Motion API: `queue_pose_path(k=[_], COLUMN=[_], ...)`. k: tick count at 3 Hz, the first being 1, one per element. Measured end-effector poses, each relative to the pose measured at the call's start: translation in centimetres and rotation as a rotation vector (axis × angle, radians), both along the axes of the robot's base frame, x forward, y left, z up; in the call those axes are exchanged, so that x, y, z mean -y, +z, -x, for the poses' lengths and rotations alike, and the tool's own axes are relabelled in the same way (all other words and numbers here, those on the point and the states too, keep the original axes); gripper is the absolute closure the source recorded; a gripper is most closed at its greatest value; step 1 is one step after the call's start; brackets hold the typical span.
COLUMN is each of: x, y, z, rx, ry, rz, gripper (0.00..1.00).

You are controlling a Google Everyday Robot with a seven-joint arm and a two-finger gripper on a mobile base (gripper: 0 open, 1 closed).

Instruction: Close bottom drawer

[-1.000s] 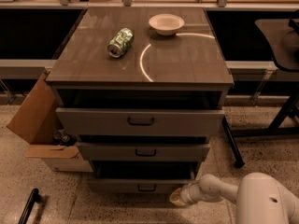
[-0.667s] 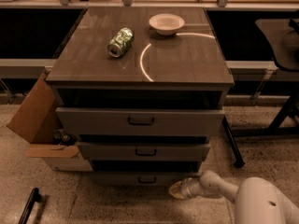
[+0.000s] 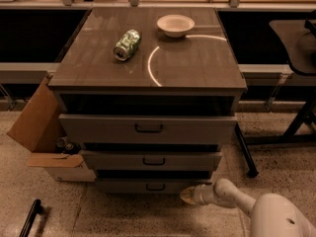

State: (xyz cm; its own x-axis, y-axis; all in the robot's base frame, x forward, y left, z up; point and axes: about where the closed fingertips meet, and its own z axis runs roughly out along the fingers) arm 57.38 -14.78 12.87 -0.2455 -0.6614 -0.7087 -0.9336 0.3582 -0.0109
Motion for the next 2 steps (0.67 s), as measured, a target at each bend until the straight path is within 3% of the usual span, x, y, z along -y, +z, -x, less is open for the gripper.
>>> queue_pose_path(k=[1, 2], x=[0.82, 1.21], y=[1.05, 1.81], z=[-3.45, -4.13], rx=[0.063, 0.087], ry=[-0.057, -0.065], rz=[-0.049, -0.07], gripper=[1.0, 1.0])
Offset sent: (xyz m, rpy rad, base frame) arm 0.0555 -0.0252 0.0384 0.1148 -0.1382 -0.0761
